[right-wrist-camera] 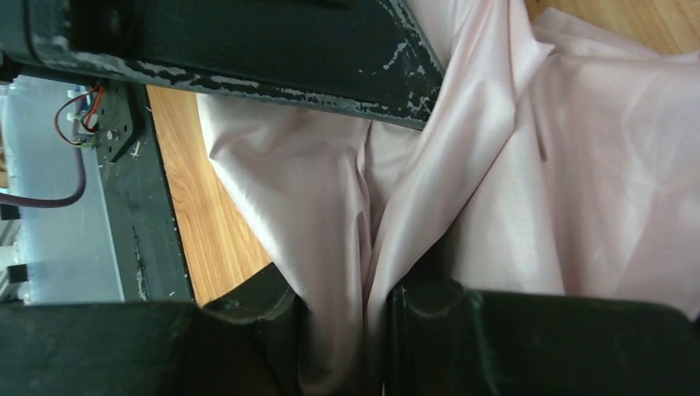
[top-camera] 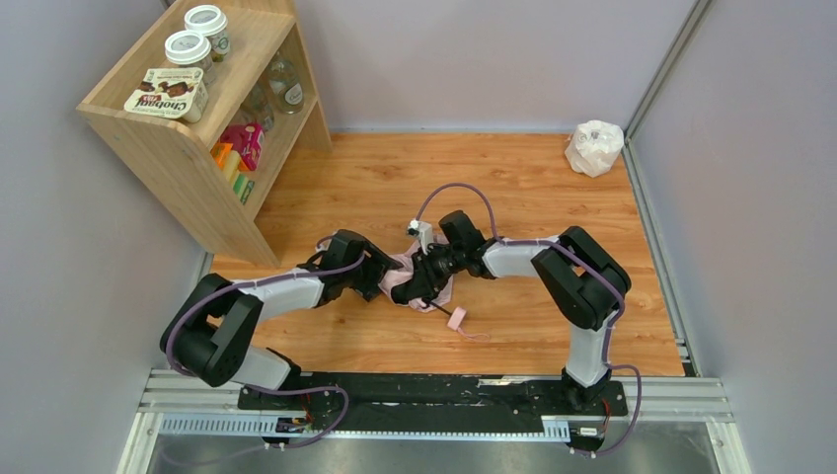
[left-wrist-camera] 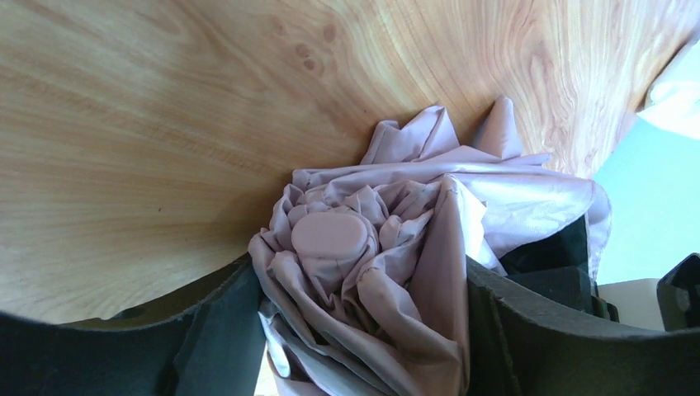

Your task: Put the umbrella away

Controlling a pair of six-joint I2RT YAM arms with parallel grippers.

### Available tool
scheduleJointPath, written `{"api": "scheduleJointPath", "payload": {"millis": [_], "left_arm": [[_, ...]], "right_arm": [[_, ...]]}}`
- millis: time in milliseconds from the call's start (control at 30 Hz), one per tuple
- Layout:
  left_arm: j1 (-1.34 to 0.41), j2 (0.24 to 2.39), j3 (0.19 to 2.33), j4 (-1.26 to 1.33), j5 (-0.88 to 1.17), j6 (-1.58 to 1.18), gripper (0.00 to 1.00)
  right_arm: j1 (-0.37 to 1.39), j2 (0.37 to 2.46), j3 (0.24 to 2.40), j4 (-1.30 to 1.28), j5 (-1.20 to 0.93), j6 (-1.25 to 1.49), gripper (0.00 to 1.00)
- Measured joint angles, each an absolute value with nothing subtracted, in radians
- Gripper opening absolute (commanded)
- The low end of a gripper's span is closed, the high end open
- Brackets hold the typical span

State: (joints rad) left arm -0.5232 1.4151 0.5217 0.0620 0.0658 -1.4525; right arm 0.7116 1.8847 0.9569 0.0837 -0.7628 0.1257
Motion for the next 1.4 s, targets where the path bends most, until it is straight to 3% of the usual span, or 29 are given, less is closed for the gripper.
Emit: {"api": "scheduleJointPath", "payload": {"millis": [100, 133, 300, 367, 433, 533, 633, 700, 767, 833, 1000, 1067, 1133, 1200, 1400], "left_arm": [[-0.523, 1.443, 0.530, 0.075, 0.068, -1.449, 0.61], [-0.523, 1.449, 0.527, 0.089, 0.068, -1.448, 0.49], [-0.522, 1.491, 0.467, 0.247, 0.087, -1.474, 0.23], [-0.521, 1.501, 0.435, 0.323, 0.091, -1.483, 0.05], [-0.521, 1.507, 0.418, 0.372, 0.093, -1.483, 0.00], [-0.521, 1.503, 0.409, 0.392, 0.090, -1.482, 0.00], [-0.523, 1.481, 0.406, 0.381, 0.077, -1.483, 0.00], [-0.524, 1.466, 0.407, 0.355, 0.066, -1.488, 0.00], [-0.524, 1.449, 0.407, 0.322, 0.061, -1.494, 0.00], [-0.524, 1.434, 0.407, 0.292, 0.052, -1.499, 0.00], [-0.523, 1.427, 0.424, 0.240, 0.051, -1.512, 0.00], [-0.523, 1.425, 0.432, 0.224, 0.051, -1.513, 0.00], [-0.523, 1.418, 0.435, 0.203, 0.048, -1.514, 0.00], [-0.523, 1.403, 0.435, 0.181, 0.042, -1.513, 0.00], [-0.522, 1.374, 0.435, 0.127, 0.034, -1.510, 0.00]], "right_arm": [[0.702, 1.896, 0.963, 0.088, -0.794, 0.133, 0.00], [0.701, 1.897, 0.964, 0.089, -0.799, 0.134, 0.00], [0.701, 1.901, 0.991, 0.028, -0.805, 0.130, 0.00], [0.701, 1.904, 1.008, -0.007, -0.802, 0.120, 0.00], [0.701, 1.905, 1.016, -0.027, -0.799, 0.107, 0.00], [0.701, 1.905, 1.025, -0.047, -0.792, 0.100, 0.01], [0.707, 1.898, 1.034, -0.075, -0.758, 0.113, 0.51], [0.730, 1.873, 1.042, -0.115, -0.686, 0.152, 0.77], [0.761, 1.818, 1.042, -0.167, -0.610, 0.204, 0.95], [0.807, 1.733, 1.042, -0.237, -0.497, 0.246, 1.00], [0.985, 1.567, 1.066, -0.365, -0.102, 0.287, 0.98], [1.064, 1.544, 1.076, -0.367, 0.023, 0.273, 0.85], [1.118, 1.538, 1.082, -0.360, 0.079, 0.241, 0.62], [1.131, 1.538, 1.088, -0.354, 0.076, 0.181, 0.47], [1.072, 1.563, 1.109, -0.301, -0.019, -0.017, 0.34]]}}
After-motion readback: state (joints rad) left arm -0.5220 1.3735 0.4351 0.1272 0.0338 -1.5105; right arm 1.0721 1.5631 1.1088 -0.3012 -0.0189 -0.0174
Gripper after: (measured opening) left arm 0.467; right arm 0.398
